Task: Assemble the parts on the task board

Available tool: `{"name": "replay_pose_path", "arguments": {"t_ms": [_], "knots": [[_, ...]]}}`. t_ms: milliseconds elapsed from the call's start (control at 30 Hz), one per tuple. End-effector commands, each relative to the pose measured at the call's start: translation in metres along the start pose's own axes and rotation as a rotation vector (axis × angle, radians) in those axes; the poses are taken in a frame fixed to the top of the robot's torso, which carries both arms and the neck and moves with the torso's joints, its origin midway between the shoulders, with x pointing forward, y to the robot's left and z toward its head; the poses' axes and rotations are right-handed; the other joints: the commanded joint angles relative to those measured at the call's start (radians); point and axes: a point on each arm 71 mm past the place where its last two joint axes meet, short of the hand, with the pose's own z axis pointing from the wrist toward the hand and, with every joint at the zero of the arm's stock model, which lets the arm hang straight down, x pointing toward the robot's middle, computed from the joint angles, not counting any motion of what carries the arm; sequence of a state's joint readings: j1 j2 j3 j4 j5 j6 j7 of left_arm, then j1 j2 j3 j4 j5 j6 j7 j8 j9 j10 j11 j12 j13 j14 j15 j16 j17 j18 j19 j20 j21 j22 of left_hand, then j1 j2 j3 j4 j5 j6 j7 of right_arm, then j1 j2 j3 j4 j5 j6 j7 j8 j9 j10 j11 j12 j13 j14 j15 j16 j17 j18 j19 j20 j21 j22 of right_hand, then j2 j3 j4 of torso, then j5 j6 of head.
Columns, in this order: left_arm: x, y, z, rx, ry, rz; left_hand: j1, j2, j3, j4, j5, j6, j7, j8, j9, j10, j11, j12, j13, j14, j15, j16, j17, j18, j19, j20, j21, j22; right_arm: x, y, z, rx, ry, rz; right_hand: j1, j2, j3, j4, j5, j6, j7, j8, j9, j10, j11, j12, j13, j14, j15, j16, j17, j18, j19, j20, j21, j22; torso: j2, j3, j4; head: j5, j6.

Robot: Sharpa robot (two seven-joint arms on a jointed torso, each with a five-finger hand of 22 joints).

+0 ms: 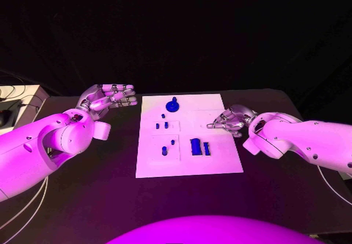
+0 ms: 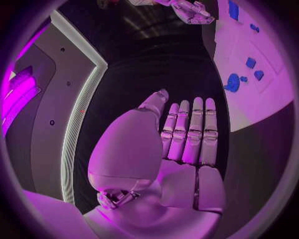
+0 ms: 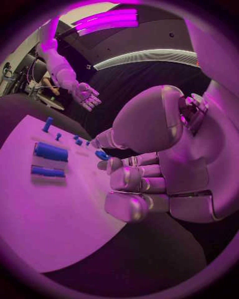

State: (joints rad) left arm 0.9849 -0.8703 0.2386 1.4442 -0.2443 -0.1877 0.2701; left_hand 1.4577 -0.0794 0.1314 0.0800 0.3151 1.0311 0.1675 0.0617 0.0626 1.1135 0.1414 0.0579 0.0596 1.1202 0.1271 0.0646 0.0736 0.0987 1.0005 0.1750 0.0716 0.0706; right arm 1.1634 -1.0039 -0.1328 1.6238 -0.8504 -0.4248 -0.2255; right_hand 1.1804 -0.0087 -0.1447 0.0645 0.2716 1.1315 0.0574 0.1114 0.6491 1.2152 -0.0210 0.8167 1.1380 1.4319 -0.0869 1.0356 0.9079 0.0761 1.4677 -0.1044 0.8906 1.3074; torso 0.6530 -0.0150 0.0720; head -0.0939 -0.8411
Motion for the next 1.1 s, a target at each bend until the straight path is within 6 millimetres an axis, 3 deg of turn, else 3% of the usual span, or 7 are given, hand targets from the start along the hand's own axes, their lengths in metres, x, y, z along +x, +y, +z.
{"name": "replay_pose_path", "arguments": {"t_ms": [33,767,800,867,900,1033,1100], "knots": [[0.002,0.001,0.002,0.026,-0.004,-0.020,0.001,-0.004,0.002,0.006,0.004,0.005,-0.003,0.001,0.000,0.002,-0.003,0.001,-0.001,-0.005,-0.001,-0.004,0.001,-0.007,-0.005,0.000,-0.003,-0.001,-0.011,0.009,0.007,-0.175,-0.102,0.182,0.026,0.026,-0.006,-0.038,0.023,-0.019,0.010,-0.023,-0.023,-0.044,0.010,-0.098,-0.079,-0.022,0.007,-0.109,-0.087,0.024,-0.025,0.013,-0.188,0.047,-0.016,-0.0053,-0.0052,0.000,0.010],[-0.010,0.026,0.024,0.058,-0.251,-0.043,-0.019,0.024,-0.124,0.000,-0.004,-0.125,-0.052,-0.006,-0.006,-0.133,0.038,-0.002,-0.003,-0.344,0.064,-0.013,-0.022,-0.021,-0.211,0.061,-0.009,-0.007,-0.039,-0.008,0.068,-0.311,-0.300,0.436,0.148,0.092,0.073,-0.172,-0.042,-0.103,0.091,-0.048,-0.532,-0.070,0.136,-0.732,-1.066,-0.215,0.167,-0.919,-0.637,0.022,-0.388,0.184,-0.811,-0.706,-0.085,-0.0053,-0.0218,0.033,0.102],[-0.007,0.027,0.024,0.027,-0.182,-0.038,-0.452,0.079,-0.131,-0.080,-0.315,-1.031,-0.168,-0.062,-0.063,-1.113,-0.141,-0.058,-0.060,-1.120,-0.127,-0.065,-0.074,-0.099,-1.000,-0.175,-0.072,-0.071,-0.038,-0.011,0.068,-0.255,-0.303,0.365,-0.256,0.009,0.145,-0.065,-0.272,-0.417,-0.057,-0.111,-0.649,-0.418,0.021,-0.817,-1.138,-0.587,0.087,-1.036,-0.908,-0.076,-0.711,0.104,-0.891,-1.307,-0.079,-0.0088,-0.0188,0.029,0.090],[-0.006,0.027,0.023,0.028,-0.184,-0.038,-0.504,0.079,-0.131,-0.080,-0.315,-1.031,-0.168,-0.062,-0.063,-1.113,-0.141,-0.058,-0.060,-1.120,-0.127,-0.065,-0.074,-0.099,-1.000,-0.175,-0.072,-0.071,-0.037,-0.009,0.068,-0.257,-0.303,0.372,-0.296,0.009,0.145,-0.065,-0.272,-1.132,-0.057,-0.111,-0.649,-0.456,0.021,-0.817,-1.138,-0.627,0.087,-1.036,-0.908,-0.076,-0.751,0.104,-0.891,-1.307,-0.080,-0.0083,-0.0199,0.030,0.093],[-0.005,0.027,0.023,0.028,-0.186,-0.037,-0.540,0.079,-0.131,-0.080,-0.315,-1.031,-0.168,-0.062,-0.063,-1.113,-0.141,-0.058,-0.060,-1.120,-0.127,-0.065,-0.074,-0.099,-1.000,-0.175,-0.072,-0.071,-0.036,-0.008,0.067,-0.259,-0.303,0.379,-0.328,0.009,0.145,-0.065,-0.272,-1.132,-0.057,-0.111,-0.649,-0.483,0.021,-0.817,-1.138,-0.655,0.087,-1.036,-0.908,-0.076,-1.468,0.104,-0.891,-1.307,-0.080,-0.0079,-0.0209,0.032,0.096],[0.004,0.027,0.021,0.032,-0.205,-0.033,-0.689,0.079,-0.131,-0.080,-0.315,-1.031,-0.168,-0.062,-0.063,-1.113,-0.141,-0.058,-0.060,-1.120,-0.127,-0.065,-0.074,-0.099,-1.000,-0.175,-0.072,-0.071,-0.024,0.003,0.063,-0.274,-0.304,0.438,-0.468,0.009,0.145,-0.065,-0.272,-1.132,-0.057,-0.111,-0.649,-1.215,0.021,-0.817,-1.138,-1.432,0.087,-1.036,-0.908,-0.076,-1.468,0.104,-0.891,-1.307,-0.085,-0.0038,-0.0301,0.043,0.122],[0.009,0.027,0.019,0.034,-0.218,-0.029,-0.745,0.079,-0.131,-0.080,-0.315,-1.031,-0.168,-0.062,-0.063,-1.113,-0.141,-0.058,-0.060,-1.120,-0.127,-0.065,-0.074,-0.099,-1.000,-0.175,-0.072,-0.071,-0.017,0.010,0.060,-0.282,-0.305,0.478,-1.180,0.009,0.145,-0.065,-0.272,-1.132,-0.057,-0.111,-0.649,-1.215,0.021,-0.817,-1.138,-1.432,0.087,-1.036,-0.908,-0.076,-1.468,0.104,-0.891,-1.307,-0.089,-0.0010,-0.0363,0.050,0.140]]}}
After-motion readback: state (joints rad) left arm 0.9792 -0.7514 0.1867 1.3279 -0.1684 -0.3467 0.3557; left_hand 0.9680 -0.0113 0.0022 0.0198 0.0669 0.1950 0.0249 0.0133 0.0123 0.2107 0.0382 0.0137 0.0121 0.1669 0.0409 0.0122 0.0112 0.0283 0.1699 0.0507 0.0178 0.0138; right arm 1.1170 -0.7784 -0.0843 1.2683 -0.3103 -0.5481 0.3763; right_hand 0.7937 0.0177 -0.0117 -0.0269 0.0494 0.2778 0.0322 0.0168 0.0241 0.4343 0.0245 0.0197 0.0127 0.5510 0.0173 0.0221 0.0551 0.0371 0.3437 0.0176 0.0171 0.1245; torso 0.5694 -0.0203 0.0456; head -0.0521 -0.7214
